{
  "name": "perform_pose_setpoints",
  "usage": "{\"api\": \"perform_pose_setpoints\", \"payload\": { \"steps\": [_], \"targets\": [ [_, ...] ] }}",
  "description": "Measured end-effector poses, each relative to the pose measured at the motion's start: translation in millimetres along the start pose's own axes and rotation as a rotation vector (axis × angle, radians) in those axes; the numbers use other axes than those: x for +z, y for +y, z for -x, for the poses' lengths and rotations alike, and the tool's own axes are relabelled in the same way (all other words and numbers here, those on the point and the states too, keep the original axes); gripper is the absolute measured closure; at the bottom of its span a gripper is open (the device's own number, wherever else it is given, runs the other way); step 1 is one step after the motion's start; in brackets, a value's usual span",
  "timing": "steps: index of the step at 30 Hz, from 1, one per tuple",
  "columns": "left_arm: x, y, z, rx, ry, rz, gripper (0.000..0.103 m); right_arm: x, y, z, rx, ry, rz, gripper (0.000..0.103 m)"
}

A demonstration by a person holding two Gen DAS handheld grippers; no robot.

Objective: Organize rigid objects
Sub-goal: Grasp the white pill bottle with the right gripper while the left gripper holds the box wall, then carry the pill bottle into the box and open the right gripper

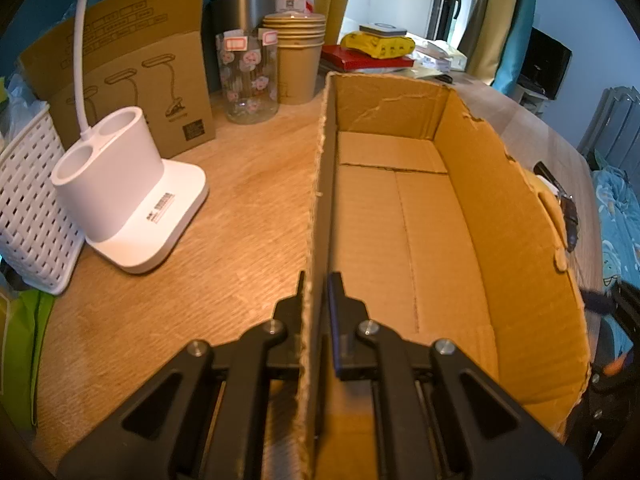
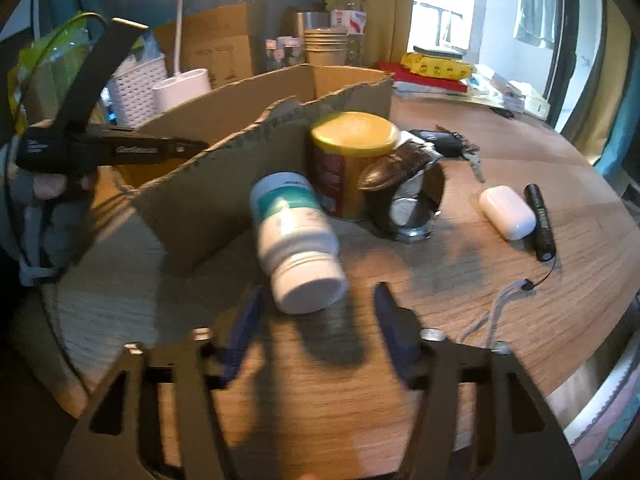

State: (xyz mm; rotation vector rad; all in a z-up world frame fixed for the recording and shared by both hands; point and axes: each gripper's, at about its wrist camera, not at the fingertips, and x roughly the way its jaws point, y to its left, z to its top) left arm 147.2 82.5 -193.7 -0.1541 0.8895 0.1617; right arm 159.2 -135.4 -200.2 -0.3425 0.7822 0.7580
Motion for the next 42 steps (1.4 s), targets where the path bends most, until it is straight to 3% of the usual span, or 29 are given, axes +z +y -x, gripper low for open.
{"api": "perform_pose_setpoints", "payload": {
  "steps": [2,7,11,26,42],
  "targets": [
    [0,0,0,-0.001,0.001,-0.002,0.096,7,-4,-3,0.043,-0.028,-0.017,0.034],
    [-1,-3,0,-0.004,0.001,-0.004,0.096,21,5,-13,0.060,-0.022,0.026,0.034],
    [-1,-2,0,-0.005,0.002,-0.004,0.096,21,13,-18,0.062,-0.013,0.051,0.053],
    [0,-1,-1,-0.011,0.004,-0.004,0.096,34,-1,35,0.062,-0.145,-0.040,0.054],
    [0,-1,-1,-0.011,0.003,-0.004,0.096,77,46,43,0.113,-0.212,0.027,0.054]
  ]
}}
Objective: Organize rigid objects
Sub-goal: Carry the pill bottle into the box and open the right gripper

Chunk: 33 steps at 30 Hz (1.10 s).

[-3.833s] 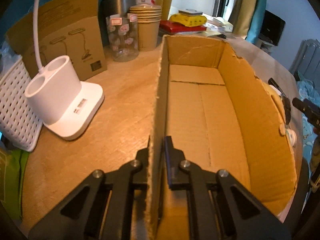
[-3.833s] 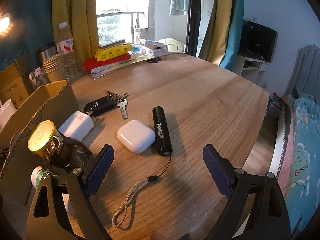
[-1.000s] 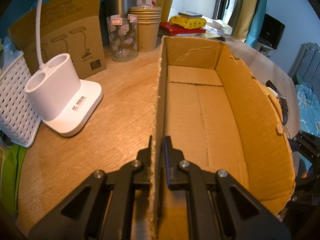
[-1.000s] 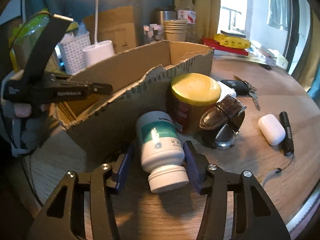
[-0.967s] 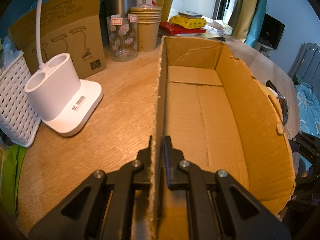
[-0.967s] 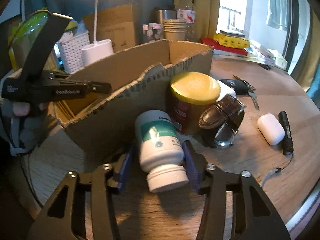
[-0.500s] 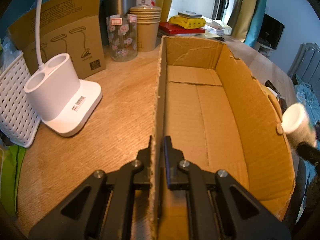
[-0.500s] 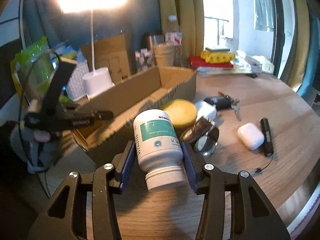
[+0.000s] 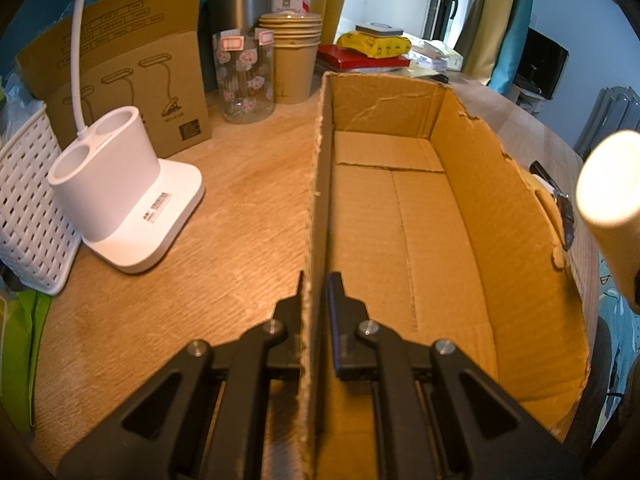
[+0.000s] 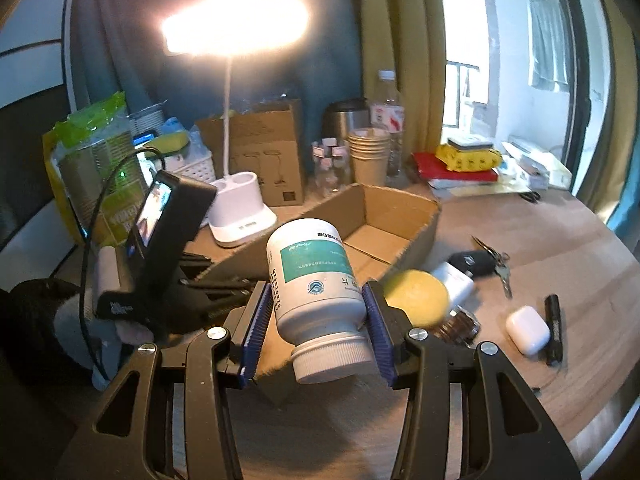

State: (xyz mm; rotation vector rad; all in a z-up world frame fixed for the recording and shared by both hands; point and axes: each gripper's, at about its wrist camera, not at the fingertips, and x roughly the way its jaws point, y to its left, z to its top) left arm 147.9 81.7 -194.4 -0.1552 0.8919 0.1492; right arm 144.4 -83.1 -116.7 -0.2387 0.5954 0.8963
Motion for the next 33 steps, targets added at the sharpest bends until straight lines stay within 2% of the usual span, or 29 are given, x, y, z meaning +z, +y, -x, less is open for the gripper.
{"api": "perform_pose_setpoints", "payload": {
  "steps": [16,24,33],
  "targets": [
    [1,0,1,-0.004,-0.001,0.004,0.096,-3,25,-39,-0.038,0.113,0.013,0.054],
    [1,0,2,-0.005,-0.001,0.006,0.096,-6,31,-41,-0.024,0.146,0.033,0.054],
    [1,0,2,-0.007,-0.001,0.006,0.096,-9,33,-33,-0.019,0.143,0.032,0.054]
  ]
}}
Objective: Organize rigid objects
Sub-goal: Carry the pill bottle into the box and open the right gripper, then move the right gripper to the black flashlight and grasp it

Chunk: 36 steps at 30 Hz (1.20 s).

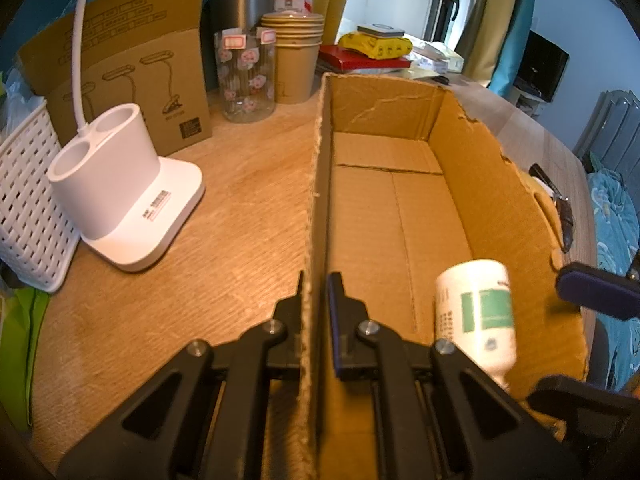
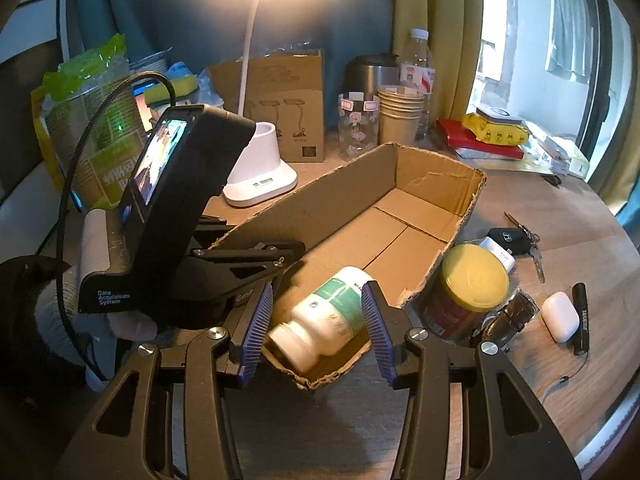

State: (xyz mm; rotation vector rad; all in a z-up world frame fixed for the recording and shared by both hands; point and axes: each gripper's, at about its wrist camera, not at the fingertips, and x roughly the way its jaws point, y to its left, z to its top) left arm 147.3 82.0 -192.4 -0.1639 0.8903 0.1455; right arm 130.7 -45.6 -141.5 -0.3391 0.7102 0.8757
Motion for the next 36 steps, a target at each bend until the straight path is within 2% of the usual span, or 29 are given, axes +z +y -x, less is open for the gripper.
{"api": "perform_pose_setpoints", "payload": {
  "steps": [9,16,25,36],
  "targets": [
    [0,0,0,-0.001,0.000,0.000,0.096,2,-17,18,-0.042,-0.052,-0.045,0.052],
    [0,0,0,-0.001,0.000,0.000,0.096,1,-42,30,-0.081,-0.096,-0.115,0.034],
    [0,1,-1,-0.002,0.000,0.001,0.095,-8,-75,41,-0.185,-0.142,-0.161,0.033],
    [0,2,-1,-0.003,-0.001,0.001,0.095,-27,-120,50,-0.303,-0.139,-0.240,0.033]
  ]
}}
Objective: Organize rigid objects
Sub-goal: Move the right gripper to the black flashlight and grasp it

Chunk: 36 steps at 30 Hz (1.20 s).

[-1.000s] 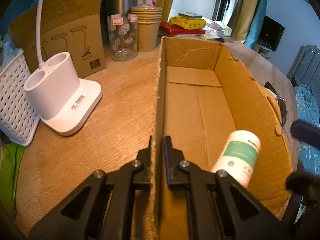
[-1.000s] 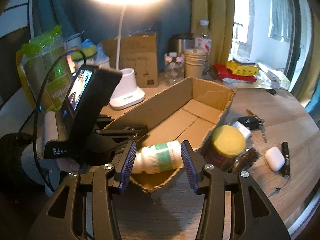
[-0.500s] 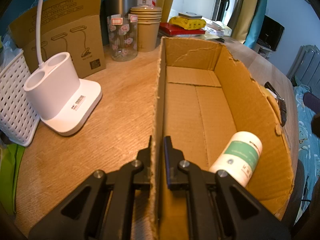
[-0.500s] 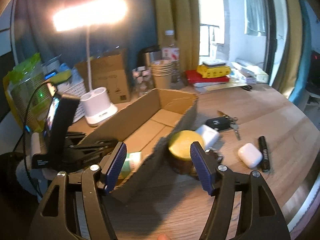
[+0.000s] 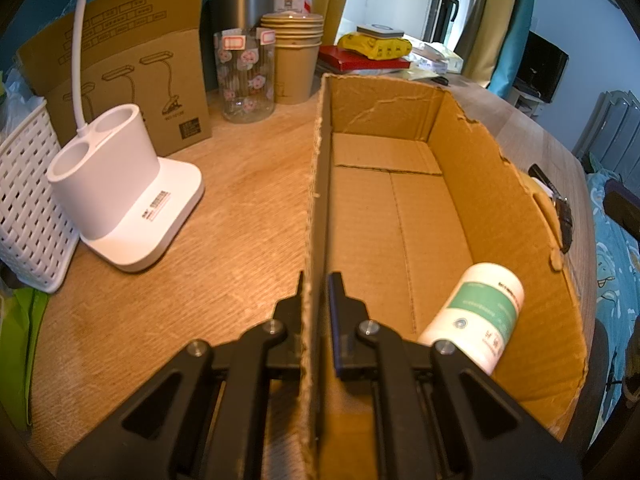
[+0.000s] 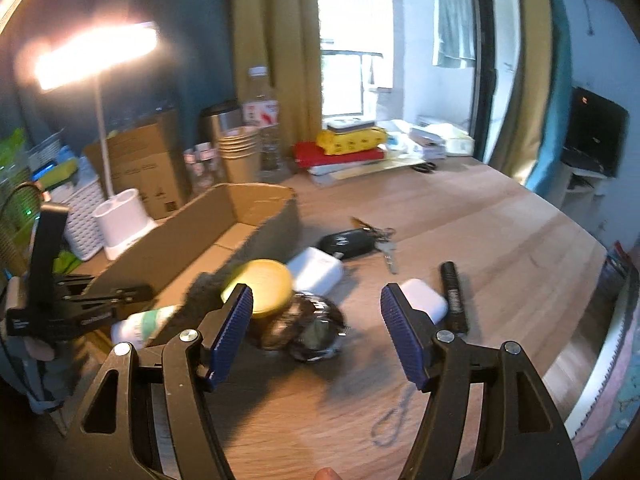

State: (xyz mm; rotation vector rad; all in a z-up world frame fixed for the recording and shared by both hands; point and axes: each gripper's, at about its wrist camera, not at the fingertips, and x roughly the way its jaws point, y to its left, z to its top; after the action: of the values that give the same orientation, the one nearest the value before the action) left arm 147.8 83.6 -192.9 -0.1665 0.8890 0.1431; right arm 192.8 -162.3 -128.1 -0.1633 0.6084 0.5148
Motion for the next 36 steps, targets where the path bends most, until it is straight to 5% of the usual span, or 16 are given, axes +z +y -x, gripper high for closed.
{"api": "perform_pose_setpoints", "payload": {
  "steps": [16,30,36],
  "targets": [
    [0,0,0,0.000,0.000,0.000,0.095,-13,-69,-27,-0.181,0.016,-0.051,0.033],
    [1,-1,1,-0.001,-0.004,-0.002,0.095,-10,-107,-62,-0.160,0.057,-0.068,0.033],
    [1,-2,1,-0.001,-0.005,-0.003,0.095,-5,-118,-80,-0.168,0.092,-0.043,0.044]
  ]
}}
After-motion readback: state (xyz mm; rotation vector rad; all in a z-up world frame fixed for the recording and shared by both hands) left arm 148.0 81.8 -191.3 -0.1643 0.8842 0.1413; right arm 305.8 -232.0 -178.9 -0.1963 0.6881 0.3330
